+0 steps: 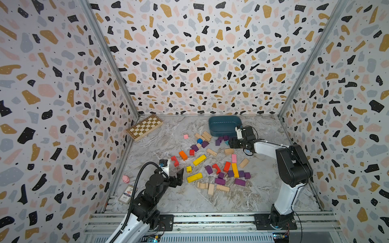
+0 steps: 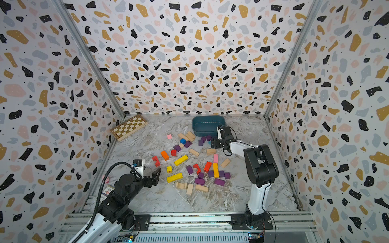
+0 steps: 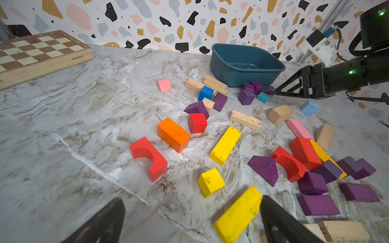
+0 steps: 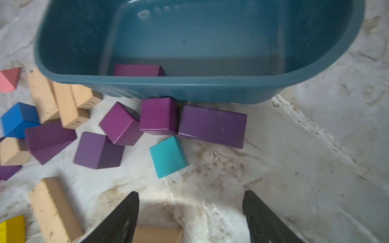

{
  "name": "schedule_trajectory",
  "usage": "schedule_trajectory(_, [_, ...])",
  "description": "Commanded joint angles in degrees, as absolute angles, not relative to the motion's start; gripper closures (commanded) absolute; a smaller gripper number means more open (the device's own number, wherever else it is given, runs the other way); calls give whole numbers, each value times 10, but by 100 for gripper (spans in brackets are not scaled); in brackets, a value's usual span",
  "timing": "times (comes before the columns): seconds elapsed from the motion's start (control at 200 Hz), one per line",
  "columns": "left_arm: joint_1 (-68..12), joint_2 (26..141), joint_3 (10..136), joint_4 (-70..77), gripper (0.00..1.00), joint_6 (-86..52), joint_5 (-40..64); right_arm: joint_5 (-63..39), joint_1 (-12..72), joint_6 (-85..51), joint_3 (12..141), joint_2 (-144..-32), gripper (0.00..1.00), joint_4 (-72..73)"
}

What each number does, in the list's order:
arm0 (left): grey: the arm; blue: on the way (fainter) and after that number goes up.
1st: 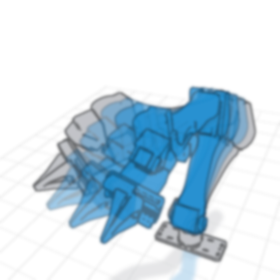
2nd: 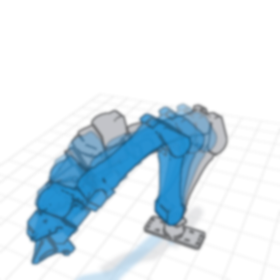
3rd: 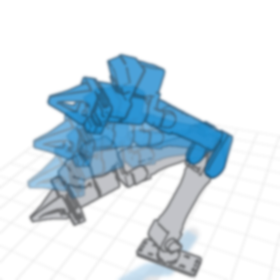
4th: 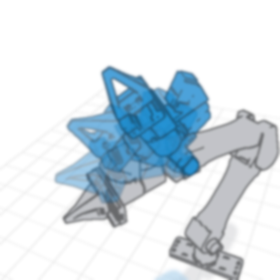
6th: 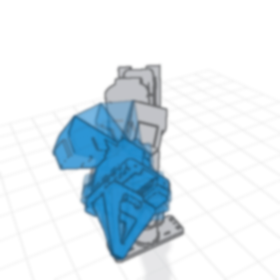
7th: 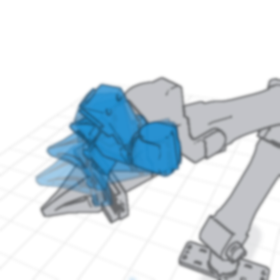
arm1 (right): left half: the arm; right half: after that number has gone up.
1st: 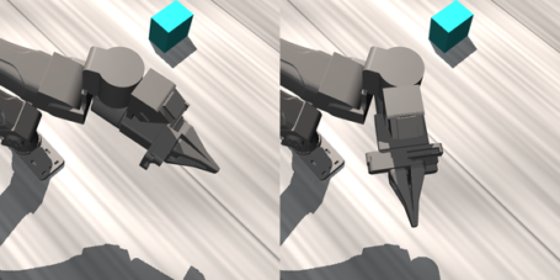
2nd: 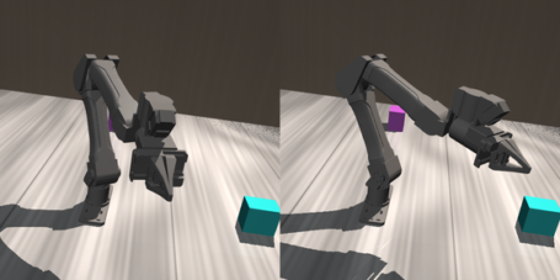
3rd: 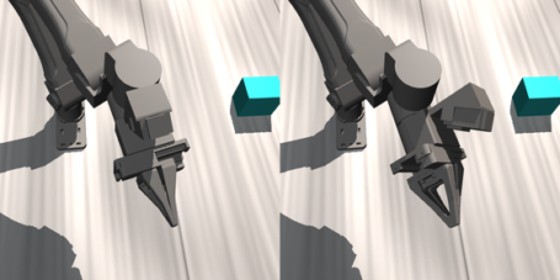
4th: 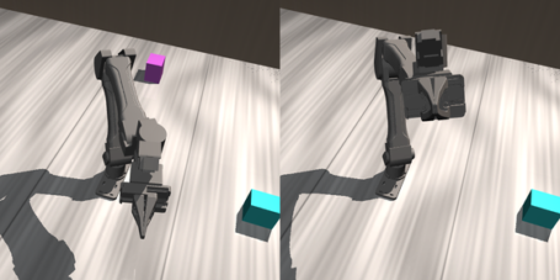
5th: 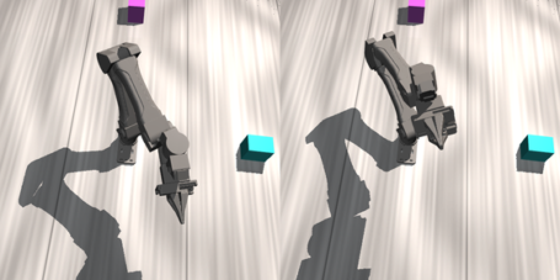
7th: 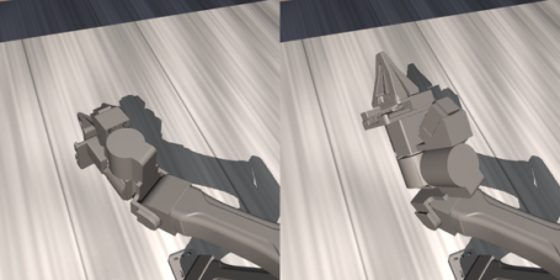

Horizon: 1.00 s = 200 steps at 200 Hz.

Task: Pick purple bricks into the storage bin
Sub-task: Pick up the building block from the center of the board.

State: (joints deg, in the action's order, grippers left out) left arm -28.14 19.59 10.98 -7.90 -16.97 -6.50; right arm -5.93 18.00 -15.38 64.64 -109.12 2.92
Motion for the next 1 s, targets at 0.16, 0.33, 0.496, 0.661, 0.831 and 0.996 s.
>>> schedule_trajectory(0.16, [-283,188,106,-56,1,-166,-69,-16,174,-145,722,-1144,20,19])
schedule_trajectory(0.33, [-282,191,106,-54,1,-166,-70,-14,169,-139,771,-1180,20,4])
schedule_trajectory(0.496, [-282,193,106,-50,1,-166,-71,-16,167,-137,805,-1209,20,-8])
schedule_trajectory(0.661, [-283,197,106,-47,1,-165,-71,-22,169,-138,813,-1217,20,-14])
schedule_trajectory(0.831, [-283,199,106,-46,1,-165,-72,-16,172,-137,794,-1208,22,-10])
schedule_trajectory(0.996, [-283,198,106,-45,1,-165,-71,-16,172,-138,777,-1199,28,-6])
